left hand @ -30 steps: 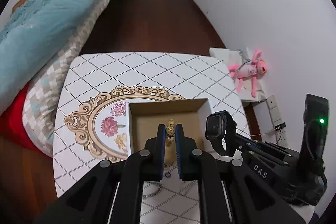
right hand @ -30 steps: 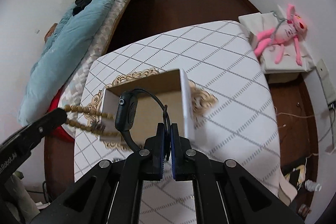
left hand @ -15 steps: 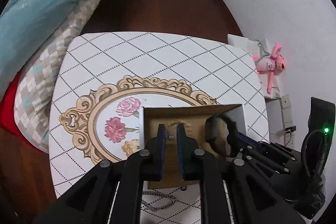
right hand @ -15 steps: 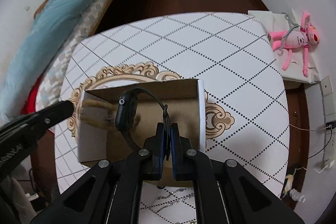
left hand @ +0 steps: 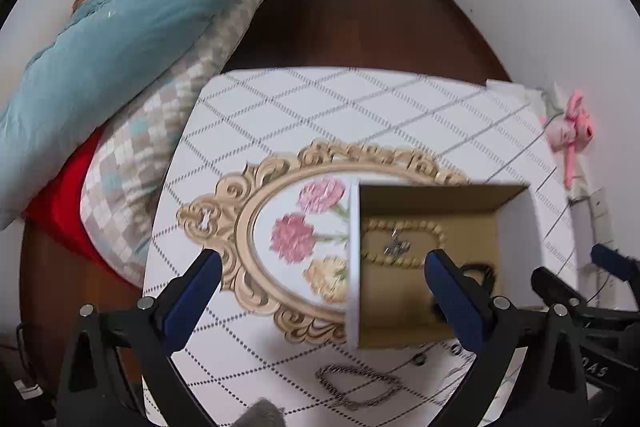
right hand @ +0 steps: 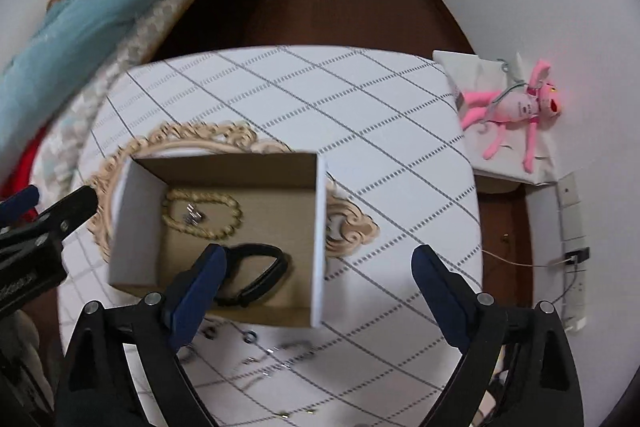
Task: Organize jewelry
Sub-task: 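Lift both grippers out of the box toward the remaining jewelry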
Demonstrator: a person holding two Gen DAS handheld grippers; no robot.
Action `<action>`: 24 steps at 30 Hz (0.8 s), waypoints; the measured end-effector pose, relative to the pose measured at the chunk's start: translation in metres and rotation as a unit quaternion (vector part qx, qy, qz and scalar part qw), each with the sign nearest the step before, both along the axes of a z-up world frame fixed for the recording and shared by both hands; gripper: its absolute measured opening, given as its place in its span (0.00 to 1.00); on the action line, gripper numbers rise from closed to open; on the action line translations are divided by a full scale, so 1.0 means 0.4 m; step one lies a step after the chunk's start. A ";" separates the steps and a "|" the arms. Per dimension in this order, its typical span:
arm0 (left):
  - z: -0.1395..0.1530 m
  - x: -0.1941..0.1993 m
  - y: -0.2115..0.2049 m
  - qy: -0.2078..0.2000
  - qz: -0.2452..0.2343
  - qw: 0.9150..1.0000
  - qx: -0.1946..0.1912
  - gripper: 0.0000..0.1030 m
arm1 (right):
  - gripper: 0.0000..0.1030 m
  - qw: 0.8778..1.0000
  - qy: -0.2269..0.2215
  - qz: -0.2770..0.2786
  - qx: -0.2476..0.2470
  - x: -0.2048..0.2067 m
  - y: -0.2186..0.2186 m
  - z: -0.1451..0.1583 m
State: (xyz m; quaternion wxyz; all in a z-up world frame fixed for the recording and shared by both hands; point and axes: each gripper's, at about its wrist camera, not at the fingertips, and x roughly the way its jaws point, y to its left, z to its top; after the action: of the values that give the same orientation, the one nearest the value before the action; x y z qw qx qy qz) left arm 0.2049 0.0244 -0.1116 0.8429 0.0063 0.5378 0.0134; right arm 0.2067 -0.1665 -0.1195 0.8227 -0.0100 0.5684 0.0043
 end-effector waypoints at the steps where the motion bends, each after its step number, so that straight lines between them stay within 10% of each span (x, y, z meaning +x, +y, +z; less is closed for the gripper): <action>1: -0.013 -0.008 0.001 0.003 -0.001 1.000 0.001 1.00 | 0.93 1.000 0.004 0.004 -0.002 -0.004 0.001 -0.009; 24: 0.109 -0.165 -0.013 -0.061 0.013 0.998 0.006 1.00 | 0.93 0.998 -0.056 -0.007 -0.010 -0.142 0.001 0.066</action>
State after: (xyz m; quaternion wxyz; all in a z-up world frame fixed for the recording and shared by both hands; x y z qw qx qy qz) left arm 0.1390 0.0190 -0.0680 0.8740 0.0038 0.4851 0.0282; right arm 0.1498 -0.1661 -0.0930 0.8533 -0.0144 0.5211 -0.0074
